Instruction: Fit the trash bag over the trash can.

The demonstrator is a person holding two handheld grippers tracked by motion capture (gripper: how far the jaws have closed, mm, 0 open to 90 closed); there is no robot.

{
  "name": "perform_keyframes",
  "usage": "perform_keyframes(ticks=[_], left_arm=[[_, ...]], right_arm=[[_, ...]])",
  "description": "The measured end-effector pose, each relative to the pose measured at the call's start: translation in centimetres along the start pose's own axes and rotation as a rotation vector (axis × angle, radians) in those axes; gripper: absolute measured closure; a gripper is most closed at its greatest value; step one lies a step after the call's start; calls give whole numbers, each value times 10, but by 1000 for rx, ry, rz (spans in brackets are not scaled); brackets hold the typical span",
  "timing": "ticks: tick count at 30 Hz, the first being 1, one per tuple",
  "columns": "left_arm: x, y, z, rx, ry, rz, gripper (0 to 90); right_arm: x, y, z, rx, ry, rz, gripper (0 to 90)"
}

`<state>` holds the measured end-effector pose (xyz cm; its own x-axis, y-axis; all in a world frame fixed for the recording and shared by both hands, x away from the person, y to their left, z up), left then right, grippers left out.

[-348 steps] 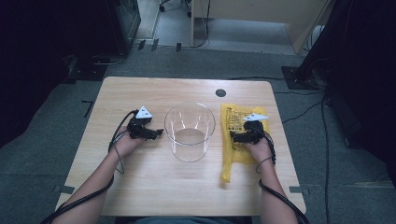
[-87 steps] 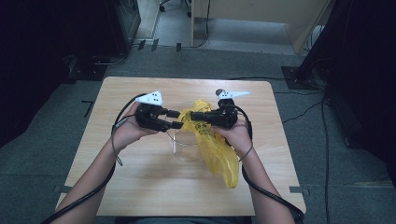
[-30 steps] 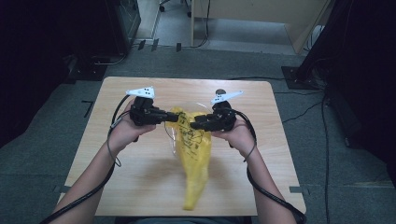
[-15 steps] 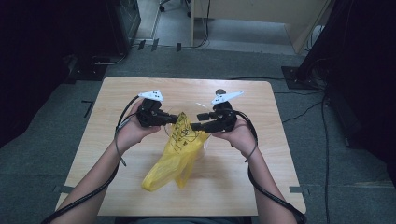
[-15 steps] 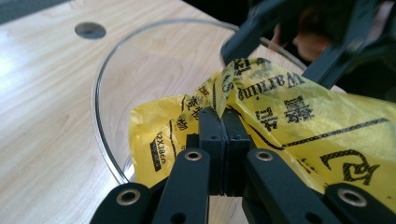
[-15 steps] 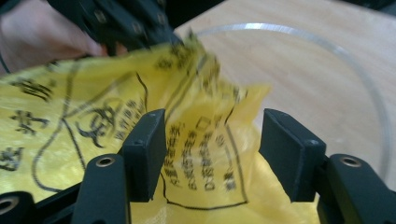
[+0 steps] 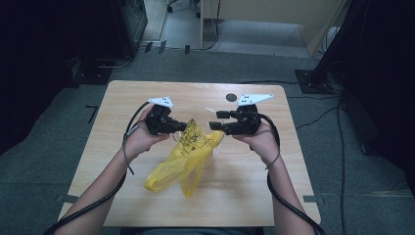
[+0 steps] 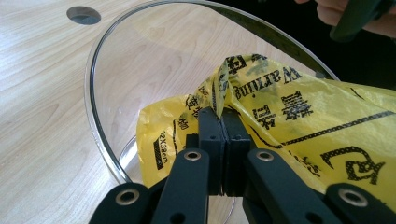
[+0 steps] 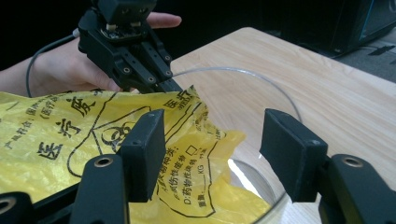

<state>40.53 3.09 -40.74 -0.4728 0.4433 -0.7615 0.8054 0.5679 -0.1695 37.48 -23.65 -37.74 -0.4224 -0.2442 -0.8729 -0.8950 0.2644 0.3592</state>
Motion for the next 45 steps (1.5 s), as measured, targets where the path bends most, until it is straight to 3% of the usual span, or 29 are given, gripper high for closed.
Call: perform_keyframes(ticks=[4,7,13,19,22,25,28,31,37,41,45], left_arm=[[0,0,0,-8,-3,0,890],[-1,0,1,-15,-7,-8,884],[-1,1,0,-27,-10,-11,887],[-3,0,1,-69,5,-28,883],[-3,-1,1,-72,5,-24,883],[-3,-1,0,-56,-9,-27,871],[-4,-1,-3,-32,-32,-15,764],[-5,-1,-7,-32,-64,-3,686],[-6,6,-15,-30,-98,-16,613],[-9,4,-18,28,-127,-20,529],[-13,-2,-23,27,-150,22,514]], right_arm=[[1,-1,-2,-13,-22,18,410],[1,1,7,-30,-16,27,413],[4,11,34,-146,55,25,394],[4,17,40,-209,100,46,420],[6,20,43,-182,165,51,540],[9,20,45,-190,198,103,739],[11,19,45,-193,229,122,845],[10,18,44,-180,216,121,873],[6,11,31,-134,136,136,894],[6,2,23,-88,62,171,895],[11,-6,20,-34,39,193,893]])
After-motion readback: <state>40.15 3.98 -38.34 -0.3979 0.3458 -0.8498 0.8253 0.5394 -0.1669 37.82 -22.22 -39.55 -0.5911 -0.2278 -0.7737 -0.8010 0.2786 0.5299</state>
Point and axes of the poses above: each handheld gripper's, and its own axes: z roughly forward along the jaws, x roughly out of its underside, y roughly to its left, the point moved 2 cm from there along z, roughly forward along the jaws, and after that the axes turned 15 degrees about -x, right-handed, at the moved point
